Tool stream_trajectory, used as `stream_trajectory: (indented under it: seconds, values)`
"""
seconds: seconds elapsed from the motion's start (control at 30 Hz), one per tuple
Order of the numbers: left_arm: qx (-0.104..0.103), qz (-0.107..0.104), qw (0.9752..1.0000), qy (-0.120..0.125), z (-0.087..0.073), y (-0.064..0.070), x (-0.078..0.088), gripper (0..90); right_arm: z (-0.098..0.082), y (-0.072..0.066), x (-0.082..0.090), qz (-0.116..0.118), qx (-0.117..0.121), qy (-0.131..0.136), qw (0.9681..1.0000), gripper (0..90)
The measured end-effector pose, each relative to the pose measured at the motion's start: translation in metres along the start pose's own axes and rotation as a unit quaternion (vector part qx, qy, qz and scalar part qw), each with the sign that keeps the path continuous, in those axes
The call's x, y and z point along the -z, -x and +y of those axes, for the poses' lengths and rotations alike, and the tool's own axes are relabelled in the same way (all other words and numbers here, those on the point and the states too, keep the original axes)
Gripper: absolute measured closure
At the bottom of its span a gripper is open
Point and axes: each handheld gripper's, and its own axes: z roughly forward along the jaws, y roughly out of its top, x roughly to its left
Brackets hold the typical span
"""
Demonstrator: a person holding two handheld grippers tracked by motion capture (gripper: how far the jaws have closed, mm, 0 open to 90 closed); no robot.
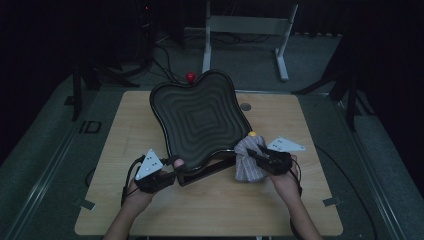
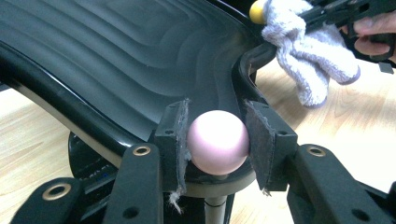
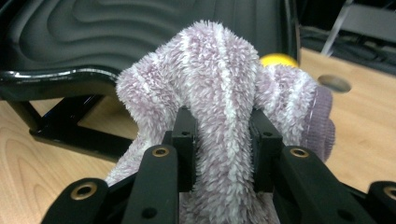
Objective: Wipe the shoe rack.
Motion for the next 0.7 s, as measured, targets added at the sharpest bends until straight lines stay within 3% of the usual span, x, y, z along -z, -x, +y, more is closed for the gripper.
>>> stream_trajectory:
  seconds: [0.2, 0.33, 0.5, 0.6, 0.7]
  values:
    - [-0.001, -0.007, 1.0, -0.002, 0.001, -0.002, -0.001, 60.3, -0.018, -0.004, -0.005, 0.004, -0.017, -0.016, 0.9997, 69.6]
    - [0.001, -0.014, 0.9999, 0.001, 0.0, -0.003, -0.002, 60.4, -0.029, -0.009, -0.018, 0.008, -0.018, -0.057, 0.9982, 69.7]
    - [0.003, -0.019, 0.9998, 0.003, 0.0, -0.005, -0.002, 60.4, -0.014, -0.017, -0.007, 0.01, -0.012, -0.03, 0.9994, 69.8]
    - [0.004, -0.02, 0.9998, 0.001, 0.0, -0.005, -0.002, 60.4, -0.009, -0.015, 0.001, 0.008, -0.025, -0.004, 0.9997, 69.9]
    - [0.004, -0.023, 0.9997, 0.003, 0.0, -0.006, -0.002, 60.4, -0.003, -0.015, 0.005, -0.007, -0.02, 0.012, 0.9997, 69.8]
